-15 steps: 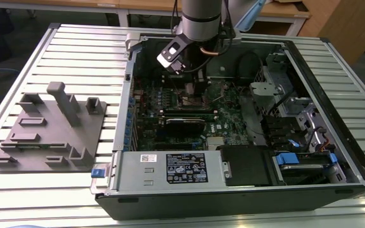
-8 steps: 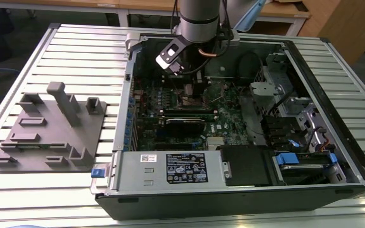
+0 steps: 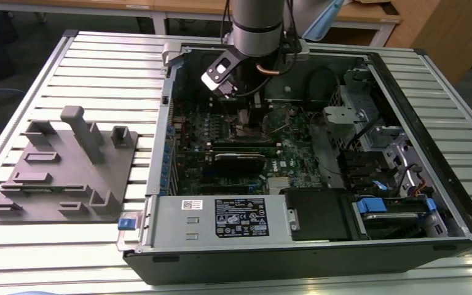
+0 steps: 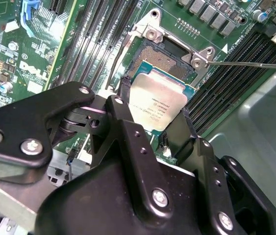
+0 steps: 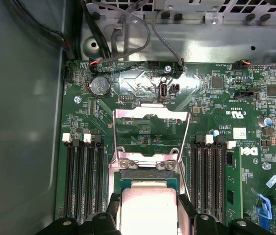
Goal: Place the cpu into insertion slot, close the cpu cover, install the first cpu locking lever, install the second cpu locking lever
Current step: 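Place the cpu into insertion slot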
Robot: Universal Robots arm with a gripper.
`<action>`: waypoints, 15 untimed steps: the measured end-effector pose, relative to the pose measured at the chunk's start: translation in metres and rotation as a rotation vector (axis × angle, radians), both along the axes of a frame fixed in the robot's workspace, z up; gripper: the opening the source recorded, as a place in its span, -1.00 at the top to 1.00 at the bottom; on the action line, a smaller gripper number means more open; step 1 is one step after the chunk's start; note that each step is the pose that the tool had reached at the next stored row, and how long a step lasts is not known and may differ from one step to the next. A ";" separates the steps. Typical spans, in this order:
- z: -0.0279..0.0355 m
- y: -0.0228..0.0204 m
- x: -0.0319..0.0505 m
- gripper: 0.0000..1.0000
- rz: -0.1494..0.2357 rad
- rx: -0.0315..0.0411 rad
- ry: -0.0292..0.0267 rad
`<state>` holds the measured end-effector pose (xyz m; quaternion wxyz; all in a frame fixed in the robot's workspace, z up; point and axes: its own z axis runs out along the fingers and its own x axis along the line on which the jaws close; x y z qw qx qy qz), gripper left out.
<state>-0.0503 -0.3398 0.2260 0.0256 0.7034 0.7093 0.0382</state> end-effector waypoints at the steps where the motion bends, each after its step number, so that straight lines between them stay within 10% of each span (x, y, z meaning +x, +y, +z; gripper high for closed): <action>1: -0.0007 0.0000 0.0000 -0.08 0.000 0.0001 0.0000; 15: -0.0109 0.0032 -0.0016 -0.08 0.000 -0.0002 0.0001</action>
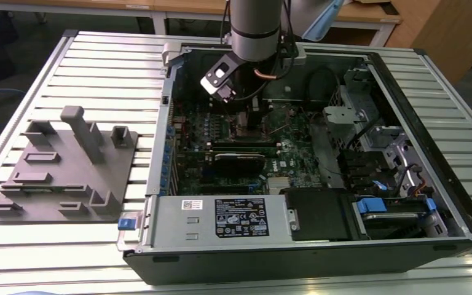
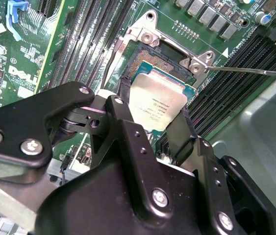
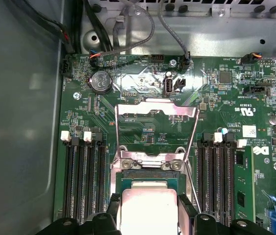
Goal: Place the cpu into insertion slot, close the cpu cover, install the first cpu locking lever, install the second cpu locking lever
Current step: 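Place the cpu into insertion slot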
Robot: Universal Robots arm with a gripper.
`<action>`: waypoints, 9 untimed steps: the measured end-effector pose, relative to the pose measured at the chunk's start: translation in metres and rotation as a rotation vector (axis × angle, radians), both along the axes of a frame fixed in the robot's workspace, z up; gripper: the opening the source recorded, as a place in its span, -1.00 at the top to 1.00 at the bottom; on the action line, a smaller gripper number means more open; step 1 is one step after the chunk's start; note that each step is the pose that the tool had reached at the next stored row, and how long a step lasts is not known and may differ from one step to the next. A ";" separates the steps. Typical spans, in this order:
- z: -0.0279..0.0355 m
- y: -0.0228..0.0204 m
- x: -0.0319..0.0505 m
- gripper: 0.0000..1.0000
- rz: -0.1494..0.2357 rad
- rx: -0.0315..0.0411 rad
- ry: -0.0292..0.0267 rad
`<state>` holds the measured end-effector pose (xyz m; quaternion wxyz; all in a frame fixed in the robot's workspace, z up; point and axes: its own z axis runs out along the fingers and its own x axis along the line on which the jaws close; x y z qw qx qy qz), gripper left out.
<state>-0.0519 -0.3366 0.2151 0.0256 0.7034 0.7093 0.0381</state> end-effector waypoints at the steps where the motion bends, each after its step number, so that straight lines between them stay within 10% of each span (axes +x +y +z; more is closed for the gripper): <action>1: -0.0004 0.0000 0.0000 -0.08 0.000 0.0000 0.0000; 9: -0.0013 0.0000 0.0000 -0.08 0.000 0.0001 0.0000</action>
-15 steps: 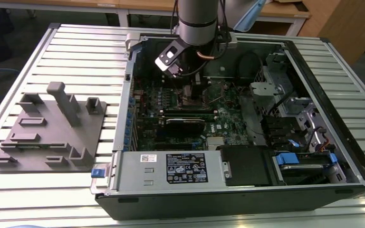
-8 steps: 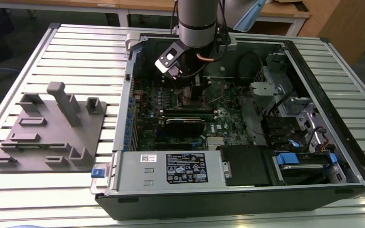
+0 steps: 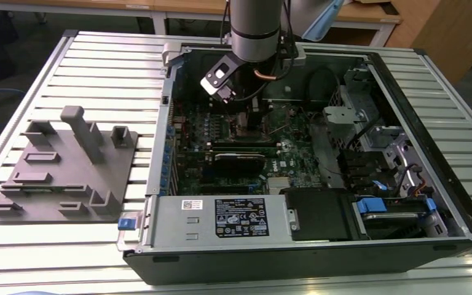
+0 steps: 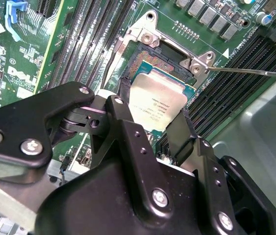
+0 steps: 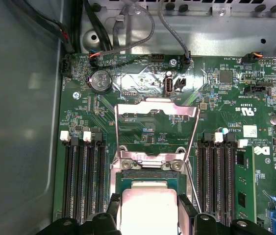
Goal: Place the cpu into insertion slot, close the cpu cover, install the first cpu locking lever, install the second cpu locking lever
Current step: 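Place the cpu into insertion slot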
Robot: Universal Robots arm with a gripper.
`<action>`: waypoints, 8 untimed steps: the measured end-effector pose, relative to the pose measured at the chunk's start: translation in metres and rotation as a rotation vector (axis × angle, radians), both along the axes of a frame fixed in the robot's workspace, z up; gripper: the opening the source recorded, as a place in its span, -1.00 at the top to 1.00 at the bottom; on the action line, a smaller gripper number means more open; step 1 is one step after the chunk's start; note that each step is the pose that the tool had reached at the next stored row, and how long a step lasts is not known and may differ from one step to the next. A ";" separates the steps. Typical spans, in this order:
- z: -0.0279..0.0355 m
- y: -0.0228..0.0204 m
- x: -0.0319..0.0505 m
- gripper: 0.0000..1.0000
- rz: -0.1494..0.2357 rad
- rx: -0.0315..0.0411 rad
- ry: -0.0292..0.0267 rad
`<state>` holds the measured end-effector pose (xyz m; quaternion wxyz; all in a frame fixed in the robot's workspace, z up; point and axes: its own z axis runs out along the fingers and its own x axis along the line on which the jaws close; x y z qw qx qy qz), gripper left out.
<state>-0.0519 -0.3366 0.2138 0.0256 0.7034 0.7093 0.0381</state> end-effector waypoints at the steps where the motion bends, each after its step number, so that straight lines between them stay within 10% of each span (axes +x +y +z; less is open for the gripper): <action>1: 0.0000 0.0000 0.0000 -0.08 0.000 0.0000 0.0000; 8: -0.0022 0.0000 0.0000 -0.08 0.000 0.0000 0.0000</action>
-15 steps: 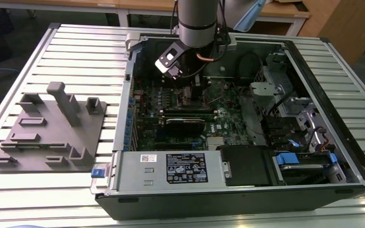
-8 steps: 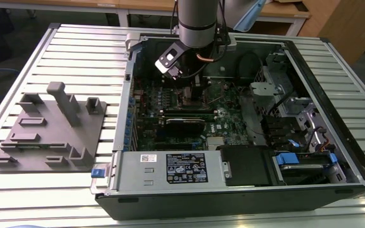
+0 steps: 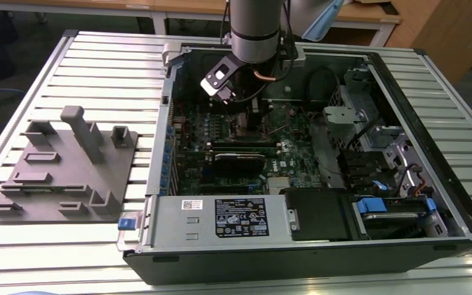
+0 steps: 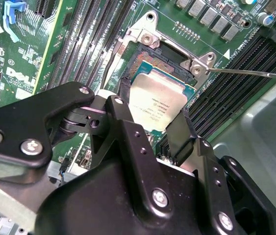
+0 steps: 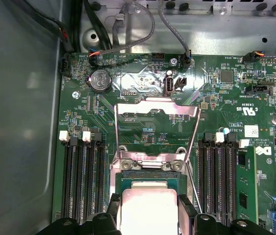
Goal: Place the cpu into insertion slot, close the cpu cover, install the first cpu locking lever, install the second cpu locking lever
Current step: 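Place the cpu into insertion slot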
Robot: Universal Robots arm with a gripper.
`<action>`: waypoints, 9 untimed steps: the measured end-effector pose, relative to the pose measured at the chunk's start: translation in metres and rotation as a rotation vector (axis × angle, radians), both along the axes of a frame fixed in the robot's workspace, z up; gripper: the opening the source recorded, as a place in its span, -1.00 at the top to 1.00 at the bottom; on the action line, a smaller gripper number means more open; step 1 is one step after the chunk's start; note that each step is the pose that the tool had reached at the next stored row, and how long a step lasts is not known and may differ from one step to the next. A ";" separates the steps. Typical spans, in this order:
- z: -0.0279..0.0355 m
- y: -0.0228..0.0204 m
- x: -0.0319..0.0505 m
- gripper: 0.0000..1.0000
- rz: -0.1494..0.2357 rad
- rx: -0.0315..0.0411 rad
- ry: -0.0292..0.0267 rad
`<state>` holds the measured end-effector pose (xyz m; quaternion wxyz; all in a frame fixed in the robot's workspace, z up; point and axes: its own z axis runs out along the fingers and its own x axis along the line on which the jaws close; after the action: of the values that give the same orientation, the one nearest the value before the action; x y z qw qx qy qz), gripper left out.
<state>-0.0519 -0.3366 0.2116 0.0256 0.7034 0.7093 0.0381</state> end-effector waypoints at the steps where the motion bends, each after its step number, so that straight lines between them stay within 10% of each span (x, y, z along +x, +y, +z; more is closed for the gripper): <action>1: 0.0000 0.0000 0.0000 -0.08 0.000 0.0000 0.0000; 9: 0.0000 0.0000 0.0000 -0.08 0.000 0.0000 0.0000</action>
<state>-0.0519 -0.3366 0.2116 0.0257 0.7034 0.7093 0.0381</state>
